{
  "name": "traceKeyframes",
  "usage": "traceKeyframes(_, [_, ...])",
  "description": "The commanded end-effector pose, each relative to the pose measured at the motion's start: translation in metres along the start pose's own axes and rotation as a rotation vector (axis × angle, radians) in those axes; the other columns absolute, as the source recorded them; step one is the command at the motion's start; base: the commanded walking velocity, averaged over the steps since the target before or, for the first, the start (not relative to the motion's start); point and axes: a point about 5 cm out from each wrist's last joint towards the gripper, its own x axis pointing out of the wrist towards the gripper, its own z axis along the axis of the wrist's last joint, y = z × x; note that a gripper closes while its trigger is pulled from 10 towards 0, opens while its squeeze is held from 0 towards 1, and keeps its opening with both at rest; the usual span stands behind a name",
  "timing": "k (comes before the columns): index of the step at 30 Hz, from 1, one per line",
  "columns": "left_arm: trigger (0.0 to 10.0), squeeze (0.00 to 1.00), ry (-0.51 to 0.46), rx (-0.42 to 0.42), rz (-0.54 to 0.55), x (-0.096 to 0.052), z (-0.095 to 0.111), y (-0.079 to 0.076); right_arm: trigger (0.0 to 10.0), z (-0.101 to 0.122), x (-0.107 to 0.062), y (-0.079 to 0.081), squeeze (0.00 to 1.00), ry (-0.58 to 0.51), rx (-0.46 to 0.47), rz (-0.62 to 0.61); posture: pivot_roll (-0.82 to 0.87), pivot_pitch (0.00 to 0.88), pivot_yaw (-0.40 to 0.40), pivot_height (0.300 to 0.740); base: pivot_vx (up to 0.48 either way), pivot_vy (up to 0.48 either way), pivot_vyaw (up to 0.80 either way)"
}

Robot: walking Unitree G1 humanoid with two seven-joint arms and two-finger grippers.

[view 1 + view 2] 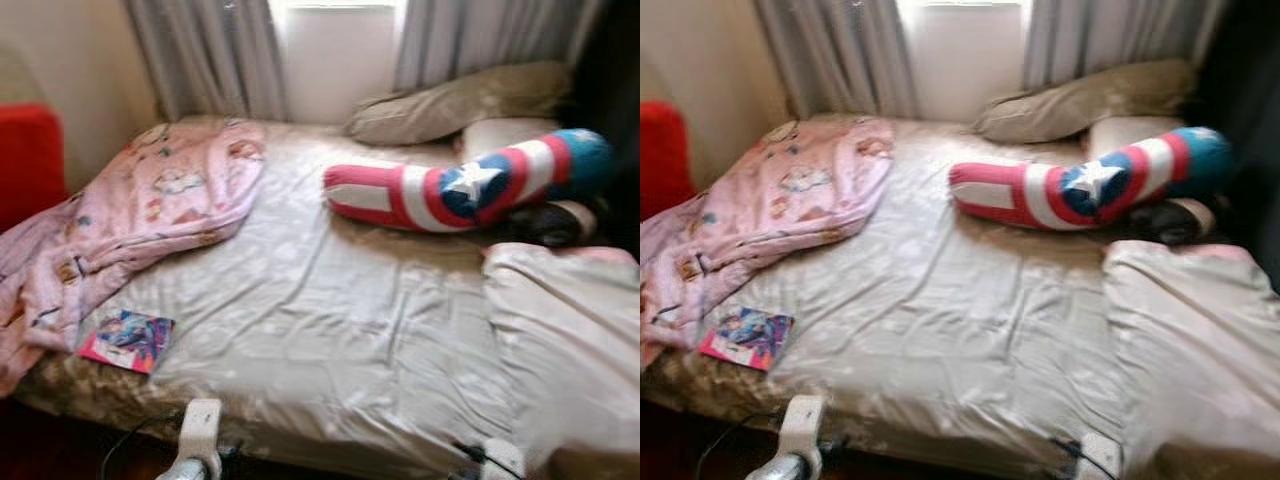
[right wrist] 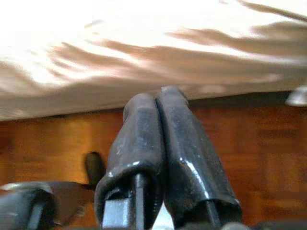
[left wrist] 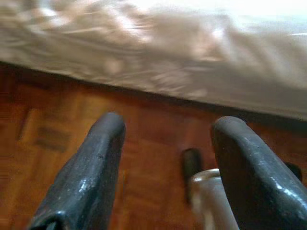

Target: Clean up the room

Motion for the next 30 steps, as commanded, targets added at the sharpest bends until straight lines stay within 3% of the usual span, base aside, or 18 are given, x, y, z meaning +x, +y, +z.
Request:
traceKeyframes(1, [10.0,0.00,-0.003,-0.013,-0.010,0.001,0.003,-0.005,10.0,-0.005,-0.003,-0.013,0.00,0.018,-0.002,-0.035,0.02,0.000,0.023,0.740,0.000,0.480,0.00])
traceKeyframes(12, [10.0,0.00,0.002,-0.023,-0.011,0.001,0.002,-0.006,10.0,0.001,0.000,-0.004,0.00,0.005,-0.008,-0.030,0.02,0.000,0.021,0.740,0.000,0.480,0.00])
traceKeyframes(21, [10.0,0.00,0.007,-0.034,-0.007,0.001,0.001,-0.005,10.0,0.001,0.003,0.018,0.00,0.012,-0.021,-0.011,0.02,0.000,0.019,0.740,0.000,0.480,0.00])
traceKeyframes(30, [10.0,0.00,0.008,-0.043,-0.002,0.001,0.000,-0.005,10.0,0.001,0.002,0.009,0.00,0.015,-0.028,-0.017,0.02,0.000,0.013,0.740,0.000,0.480,0.00])
